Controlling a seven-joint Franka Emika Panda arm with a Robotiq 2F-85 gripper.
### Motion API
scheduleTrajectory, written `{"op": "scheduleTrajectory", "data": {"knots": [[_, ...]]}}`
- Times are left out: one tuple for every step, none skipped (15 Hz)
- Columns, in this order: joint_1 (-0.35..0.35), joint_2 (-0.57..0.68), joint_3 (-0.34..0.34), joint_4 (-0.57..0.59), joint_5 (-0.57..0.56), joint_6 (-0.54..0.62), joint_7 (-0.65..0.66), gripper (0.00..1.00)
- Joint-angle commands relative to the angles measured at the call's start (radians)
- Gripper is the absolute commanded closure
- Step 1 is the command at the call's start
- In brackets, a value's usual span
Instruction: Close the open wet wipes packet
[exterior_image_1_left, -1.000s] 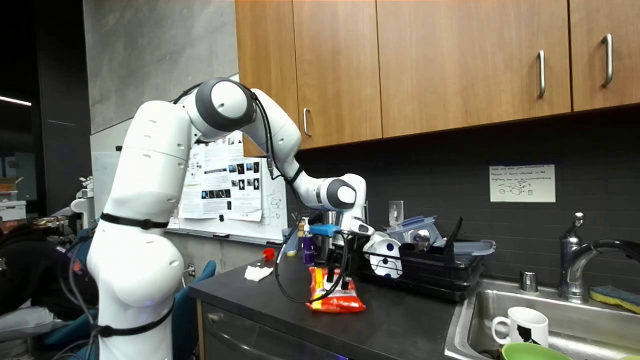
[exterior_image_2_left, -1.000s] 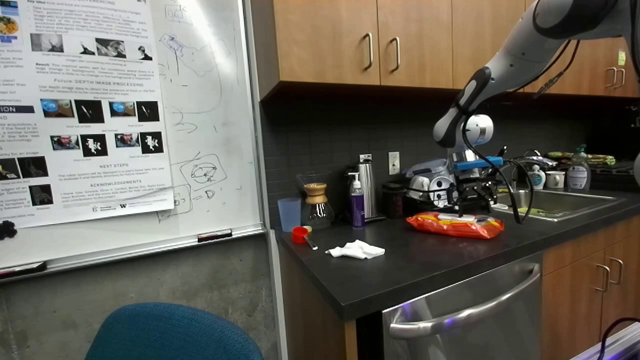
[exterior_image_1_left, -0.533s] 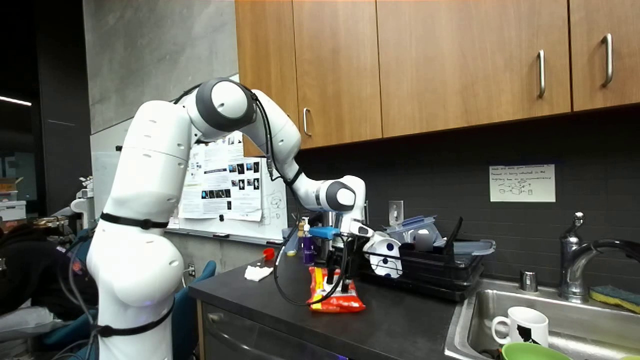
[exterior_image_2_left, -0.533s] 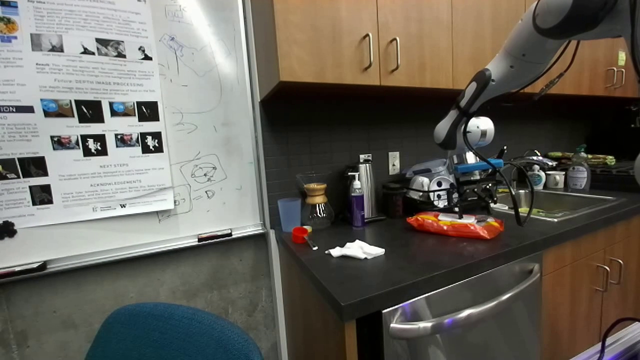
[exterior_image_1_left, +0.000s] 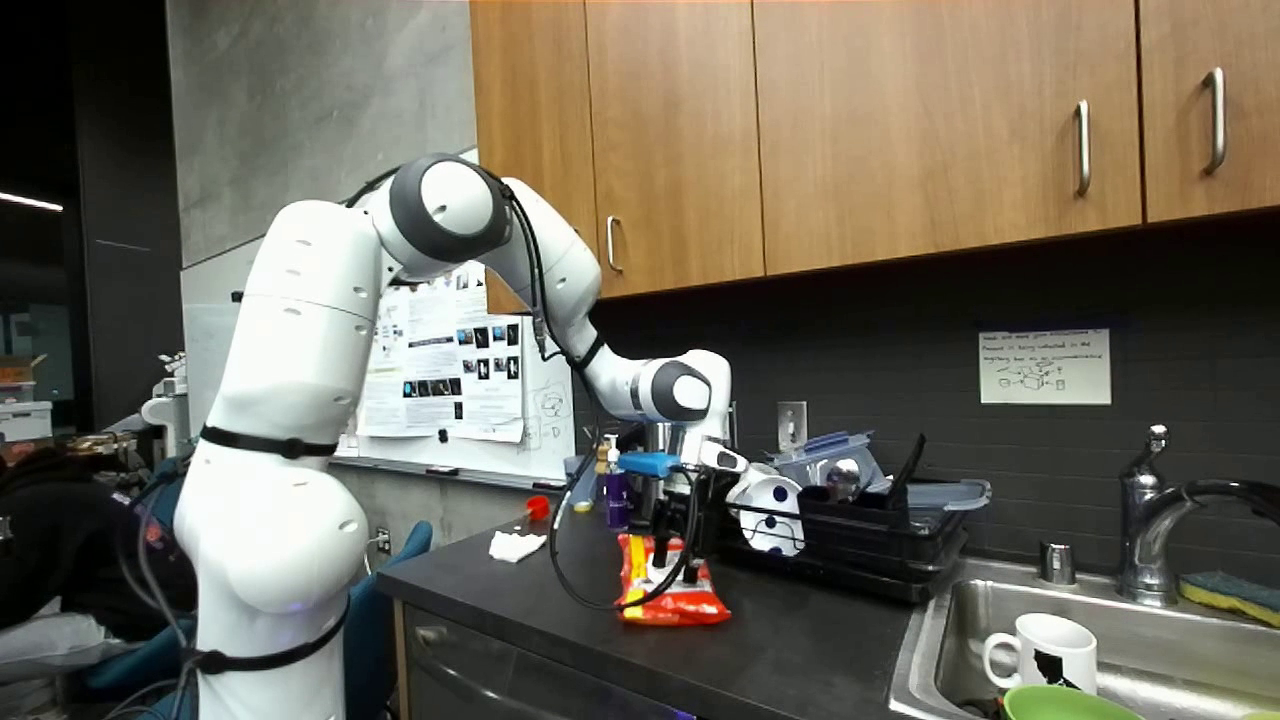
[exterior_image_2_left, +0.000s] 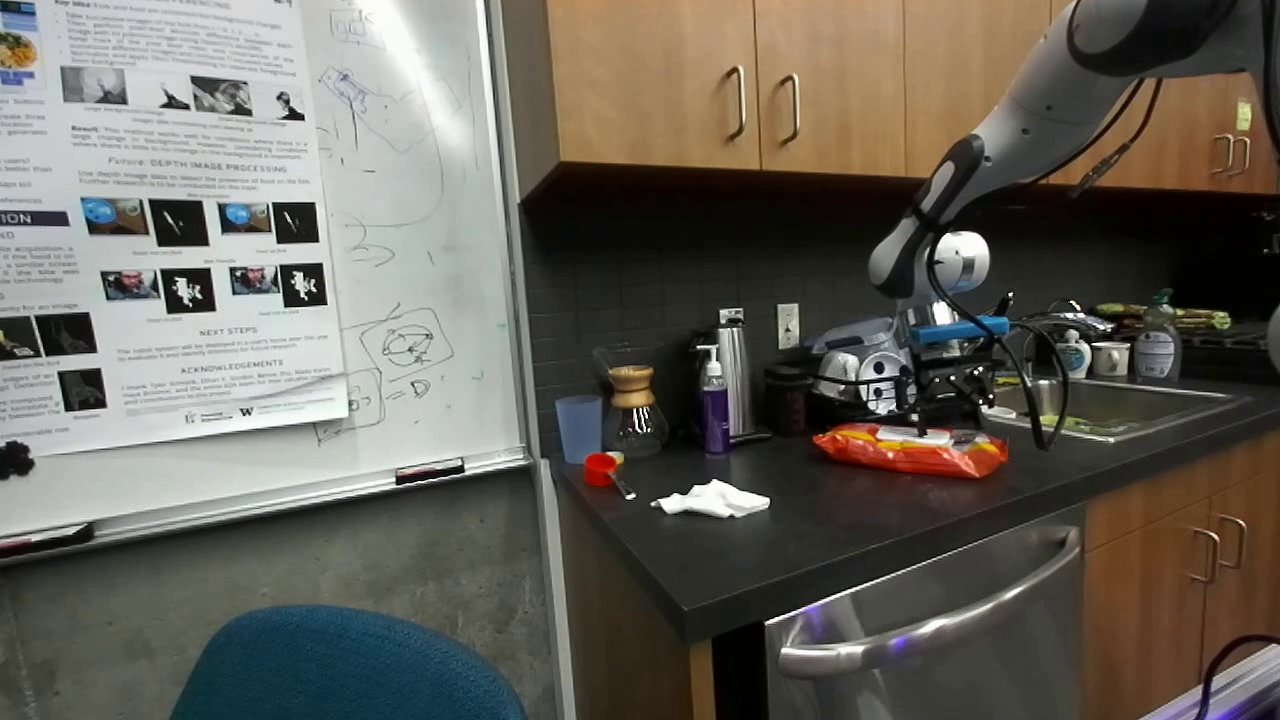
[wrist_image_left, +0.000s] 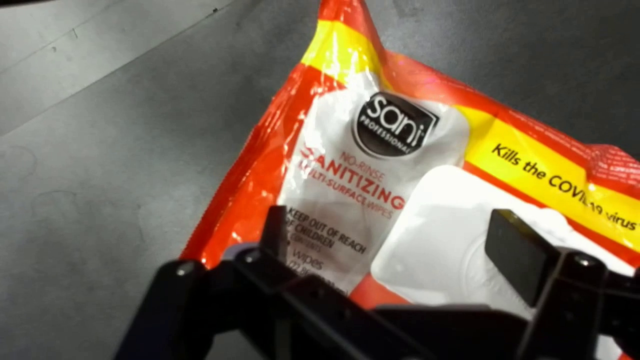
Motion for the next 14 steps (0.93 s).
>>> {"op": "scheduleTrajectory", "data": {"knots": [[-0.014, -0.077, 0.003, -0.029, -0.012, -0.043, -0.080, 0.00], [-0.019, -0.098, 0.001, -0.033, -0.012, -0.057, -0.105, 0.00], [-0.024, -0.115, 0.000, -0.032, -0.009, -0.076, -0.130, 0.00], [-0.030, -0.134, -0.001, -0.033, -0.004, -0.100, -0.158, 0.00], [-0.037, -0.154, -0.003, -0.035, 0.000, -0.121, -0.185, 0.00], [-0.044, -0.177, -0.005, -0.037, 0.000, -0.158, -0.224, 0.00], [-0.050, -0.198, -0.006, -0.042, -0.001, -0.187, -0.271, 0.00], [-0.056, -0.223, -0.008, -0.049, -0.007, -0.216, -0.328, 0.00], [-0.060, -0.249, -0.010, -0.061, -0.014, -0.238, -0.376, 0.00], [-0.063, -0.272, -0.013, -0.072, -0.017, -0.258, -0.421, 0.00], [-0.066, -0.299, -0.017, -0.090, -0.021, -0.260, -0.462, 0.00], [-0.068, -0.324, -0.023, -0.108, -0.017, -0.255, -0.503, 0.00], [-0.071, -0.352, -0.030, -0.129, -0.011, -0.242, -0.543, 0.00], [-0.074, -0.370, -0.038, -0.145, -0.005, -0.227, -0.571, 0.00]]}}
